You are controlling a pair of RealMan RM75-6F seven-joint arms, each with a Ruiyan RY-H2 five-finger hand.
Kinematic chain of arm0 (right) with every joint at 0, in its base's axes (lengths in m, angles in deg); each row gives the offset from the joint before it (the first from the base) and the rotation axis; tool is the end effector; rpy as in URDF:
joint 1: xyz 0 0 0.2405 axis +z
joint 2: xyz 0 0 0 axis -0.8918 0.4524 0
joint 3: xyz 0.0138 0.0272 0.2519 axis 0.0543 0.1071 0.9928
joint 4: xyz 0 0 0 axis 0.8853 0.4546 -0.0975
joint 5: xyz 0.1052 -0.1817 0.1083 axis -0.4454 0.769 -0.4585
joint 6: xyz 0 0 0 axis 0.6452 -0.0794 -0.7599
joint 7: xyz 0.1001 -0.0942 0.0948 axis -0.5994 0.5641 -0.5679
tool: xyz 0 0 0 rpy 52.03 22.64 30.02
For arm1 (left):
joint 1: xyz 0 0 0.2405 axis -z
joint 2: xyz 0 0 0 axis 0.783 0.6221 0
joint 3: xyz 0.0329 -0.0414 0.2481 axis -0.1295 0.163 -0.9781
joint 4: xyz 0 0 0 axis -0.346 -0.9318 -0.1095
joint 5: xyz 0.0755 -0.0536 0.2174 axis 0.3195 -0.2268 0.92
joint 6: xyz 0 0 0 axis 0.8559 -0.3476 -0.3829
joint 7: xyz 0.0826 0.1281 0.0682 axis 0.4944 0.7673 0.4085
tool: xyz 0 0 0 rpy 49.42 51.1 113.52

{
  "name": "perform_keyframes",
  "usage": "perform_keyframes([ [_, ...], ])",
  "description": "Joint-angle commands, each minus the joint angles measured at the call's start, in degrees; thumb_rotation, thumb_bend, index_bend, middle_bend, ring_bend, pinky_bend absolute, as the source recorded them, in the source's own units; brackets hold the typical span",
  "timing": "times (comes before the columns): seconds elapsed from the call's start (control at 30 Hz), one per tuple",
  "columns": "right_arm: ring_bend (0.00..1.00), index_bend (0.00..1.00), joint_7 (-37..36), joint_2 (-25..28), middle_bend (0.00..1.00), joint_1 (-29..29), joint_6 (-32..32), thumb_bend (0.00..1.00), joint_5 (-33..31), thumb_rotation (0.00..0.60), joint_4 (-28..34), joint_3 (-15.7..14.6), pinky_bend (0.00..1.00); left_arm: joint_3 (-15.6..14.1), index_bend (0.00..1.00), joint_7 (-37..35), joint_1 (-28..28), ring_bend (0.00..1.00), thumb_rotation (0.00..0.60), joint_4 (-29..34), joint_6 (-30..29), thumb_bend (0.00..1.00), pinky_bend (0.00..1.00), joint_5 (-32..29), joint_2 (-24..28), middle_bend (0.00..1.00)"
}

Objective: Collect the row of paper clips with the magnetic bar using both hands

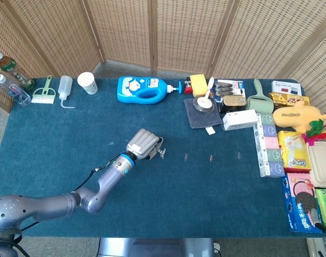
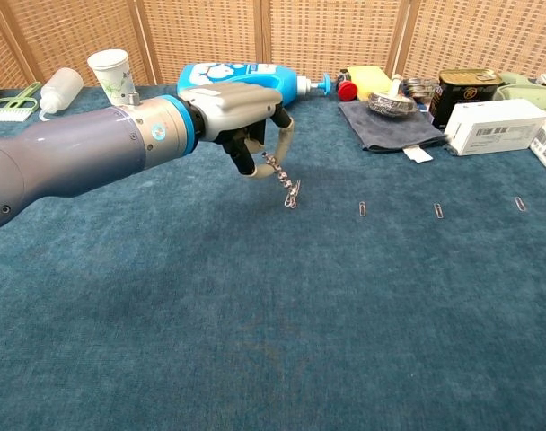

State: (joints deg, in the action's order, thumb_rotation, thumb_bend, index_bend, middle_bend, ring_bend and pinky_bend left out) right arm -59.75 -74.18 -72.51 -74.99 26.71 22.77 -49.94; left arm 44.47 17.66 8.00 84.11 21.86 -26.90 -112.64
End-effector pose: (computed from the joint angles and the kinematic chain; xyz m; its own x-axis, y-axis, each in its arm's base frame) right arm -0.3751 -0.1214 0.1487 0.2629 0.0801 0.9615 -0.9187 0.3251 0.2241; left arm -0.0355 0.3985 -0.1152 0.5536 0.2195 0.8033 0.7397 -0.5728 -0.3533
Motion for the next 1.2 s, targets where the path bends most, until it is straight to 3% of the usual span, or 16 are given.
perform_keyframes([
  [0.03,0.0,0.01,0.1,0.0,0.05,0.0,0.1,0.39,0.0,0.6,0.1,0.0,0.09,0.0,0.63,-1.1,-0.2,1.0,0.6,0.5,0.1,0.51,1.0,0.5,0.2,1.0],
  [0.23,0.0,0.01,0.6,0.0,0.05,0.3,0.2,0.39,0.2,0.6,0.4,0.1,0.09,-0.2,0.63,-3.7,-0.9,1.0,0.6,0.8,0.3,0.51,1.0,1.3,0.4,1.0],
  [1.2,0.0,0.01,1.3,0.2,0.05,-0.1,0.2,0.39,-0.3,0.6,1.1,0.3,0.09,2.4,0.63,-7.1,0.9,1.0,0.6,-10.2,-2.5,0.51,1.0,5.3,-7.1,1.0],
])
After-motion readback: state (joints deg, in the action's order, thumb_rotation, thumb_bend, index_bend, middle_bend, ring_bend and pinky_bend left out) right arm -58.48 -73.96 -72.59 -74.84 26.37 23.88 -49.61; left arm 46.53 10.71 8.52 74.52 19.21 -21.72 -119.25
